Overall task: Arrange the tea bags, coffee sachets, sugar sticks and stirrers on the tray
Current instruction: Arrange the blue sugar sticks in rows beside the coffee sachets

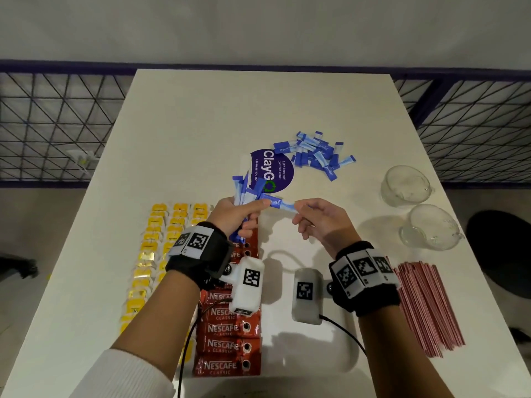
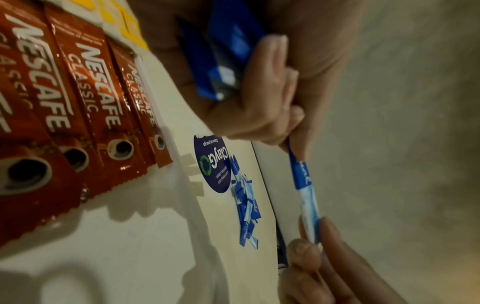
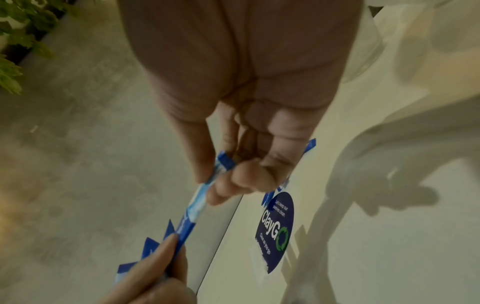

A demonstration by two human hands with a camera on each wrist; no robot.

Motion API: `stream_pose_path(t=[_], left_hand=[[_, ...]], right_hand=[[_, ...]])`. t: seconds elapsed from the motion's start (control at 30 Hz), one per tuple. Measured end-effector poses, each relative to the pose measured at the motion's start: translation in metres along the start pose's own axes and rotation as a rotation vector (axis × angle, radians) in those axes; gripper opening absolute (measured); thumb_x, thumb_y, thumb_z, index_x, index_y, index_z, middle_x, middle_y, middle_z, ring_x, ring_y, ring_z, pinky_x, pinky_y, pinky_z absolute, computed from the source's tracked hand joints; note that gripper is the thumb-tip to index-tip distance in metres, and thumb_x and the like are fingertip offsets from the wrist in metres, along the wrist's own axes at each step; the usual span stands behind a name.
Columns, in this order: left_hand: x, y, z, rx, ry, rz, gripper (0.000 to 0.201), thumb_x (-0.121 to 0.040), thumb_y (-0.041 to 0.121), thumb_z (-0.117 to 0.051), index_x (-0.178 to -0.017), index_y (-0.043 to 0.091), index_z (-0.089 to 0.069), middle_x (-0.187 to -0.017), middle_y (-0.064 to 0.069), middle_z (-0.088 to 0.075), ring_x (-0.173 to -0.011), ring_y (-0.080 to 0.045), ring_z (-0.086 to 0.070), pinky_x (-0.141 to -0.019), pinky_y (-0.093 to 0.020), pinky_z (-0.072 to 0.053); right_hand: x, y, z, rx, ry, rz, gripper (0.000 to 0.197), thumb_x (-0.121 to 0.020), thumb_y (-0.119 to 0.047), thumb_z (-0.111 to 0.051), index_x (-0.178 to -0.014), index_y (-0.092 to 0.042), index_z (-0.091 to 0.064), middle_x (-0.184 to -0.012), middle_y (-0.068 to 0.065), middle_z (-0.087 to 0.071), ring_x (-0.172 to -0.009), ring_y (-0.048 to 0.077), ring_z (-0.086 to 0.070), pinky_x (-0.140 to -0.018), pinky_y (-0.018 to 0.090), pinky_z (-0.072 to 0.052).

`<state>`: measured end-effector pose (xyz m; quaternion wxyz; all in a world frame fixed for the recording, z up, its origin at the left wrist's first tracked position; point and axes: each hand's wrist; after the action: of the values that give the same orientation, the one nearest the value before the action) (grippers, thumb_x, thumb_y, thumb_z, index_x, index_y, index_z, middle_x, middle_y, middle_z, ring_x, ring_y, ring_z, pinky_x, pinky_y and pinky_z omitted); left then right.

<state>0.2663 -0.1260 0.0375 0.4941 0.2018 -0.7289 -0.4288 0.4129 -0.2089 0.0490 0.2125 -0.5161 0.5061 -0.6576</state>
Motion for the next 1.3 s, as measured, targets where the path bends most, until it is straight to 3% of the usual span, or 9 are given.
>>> stream_pose_path(t=[0.27,0.37,0.5,0.57,0.63,0.73,0.93,1.07,1.3], left_hand=[[0.002,-0.007,0.002,-0.154,0.014,0.041,0.027,-0.085,0.010,-0.065,-0.065,0.010,-0.046,-0.041,0.005,-0.043,-0.031,-0.006,-0.031,-0.032,-0.015,-0.025],[0.000,-0.008,0.004,-0.161,0.035,0.075,0.027,-0.086,0.011,-0.063,-0.065,0.011,-0.046,-0.042,0.005,-0.042,-0.031,-0.005,-0.030,-0.032,-0.014,-0.025],[-0.002,-0.005,0.010,-0.153,0.102,0.088,0.027,-0.087,0.020,-0.063,-0.070,0.013,-0.044,-0.055,0.000,-0.040,-0.030,-0.004,-0.030,-0.031,-0.013,-0.024],[-0.002,-0.004,0.013,-0.119,0.137,0.100,0.024,-0.089,0.023,-0.061,-0.073,0.014,-0.045,-0.057,-0.001,-0.040,-0.031,-0.004,-0.029,-0.031,-0.013,-0.023],[-0.002,-0.001,0.015,-0.085,0.152,0.127,0.019,-0.090,0.023,-0.058,-0.077,0.015,-0.046,-0.057,0.000,-0.040,-0.032,-0.005,-0.029,-0.031,-0.013,-0.022],[-0.002,0.001,0.016,-0.058,0.142,0.144,0.013,-0.089,0.020,-0.055,-0.082,0.013,-0.046,-0.055,0.000,-0.040,-0.032,-0.007,-0.029,-0.032,-0.013,-0.020],[-0.004,0.004,0.020,-0.064,0.160,0.130,0.016,-0.089,0.018,-0.054,-0.078,0.011,-0.044,-0.055,-0.001,-0.040,-0.032,-0.008,-0.029,-0.034,-0.014,-0.020],[-0.007,0.005,0.021,-0.060,0.163,0.134,0.019,-0.089,0.017,-0.054,-0.074,0.012,-0.043,-0.051,0.000,-0.040,-0.031,-0.007,-0.030,-0.034,-0.013,-0.020],[-0.011,0.007,0.017,-0.080,0.144,0.126,0.020,-0.090,0.017,-0.054,-0.074,0.012,-0.043,-0.048,0.002,-0.041,-0.031,-0.006,-0.031,-0.034,-0.013,-0.022]], right_hand=[[-0.009,0.007,0.000,-0.066,-0.015,-0.146,0.017,-0.092,0.002,-0.048,-0.076,-0.001,-0.053,-0.065,0.017,-0.054,-0.034,0.009,-0.052,-0.040,0.017,-0.046],[-0.012,0.011,-0.001,-0.053,-0.012,-0.162,0.009,-0.093,0.003,-0.045,-0.093,0.006,-0.054,-0.066,0.016,-0.054,-0.034,0.008,-0.054,-0.042,0.016,-0.048],[-0.021,0.019,0.008,-0.007,0.056,-0.196,0.026,-0.093,0.004,-0.045,-0.116,0.017,-0.048,-0.062,0.015,-0.052,-0.029,0.009,-0.050,-0.039,0.016,-0.047],[-0.024,0.022,0.012,0.020,0.065,-0.228,0.023,-0.093,0.003,-0.047,-0.112,0.016,-0.050,-0.058,0.014,-0.054,-0.029,0.009,-0.050,-0.038,0.016,-0.047],[-0.026,0.023,0.012,0.055,0.051,-0.270,0.008,-0.092,0.001,-0.050,-0.093,0.009,-0.054,-0.052,0.013,-0.057,-0.030,0.008,-0.052,-0.039,0.017,-0.048],[-0.033,0.025,0.011,0.064,0.069,-0.310,0.020,-0.091,0.001,-0.053,-0.072,0.000,-0.048,-0.038,0.006,-0.056,-0.028,0.009,-0.051,-0.036,0.017,-0.047],[-0.047,0.031,0.006,0.124,0.116,-0.344,0.024,-0.090,-0.008,-0.057,-0.069,0.001,-0.049,-0.034,0.003,-0.055,-0.027,0.009,-0.051,-0.034,0.017,-0.045],[-0.052,0.035,0.005,0.185,0.117,-0.346,0.023,-0.089,-0.012,-0.060,-0.073,0.000,-0.050,-0.052,0.011,-0.057,-0.029,0.011,-0.051,-0.034,0.018,-0.044],[-0.055,0.039,0.005,0.231,0.131,-0.290,0.024,-0.089,-0.013,-0.061,-0.071,-0.002,-0.050,-0.047,0.010,-0.054,-0.025,0.010,-0.045,-0.033,0.016,-0.041]])
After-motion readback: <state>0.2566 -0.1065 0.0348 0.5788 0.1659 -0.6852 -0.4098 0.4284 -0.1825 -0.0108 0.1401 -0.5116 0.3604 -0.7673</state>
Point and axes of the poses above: each hand's wrist, its own x-axis away from the middle knuckle, its own z-axis out of the back of the hand, y = z × x
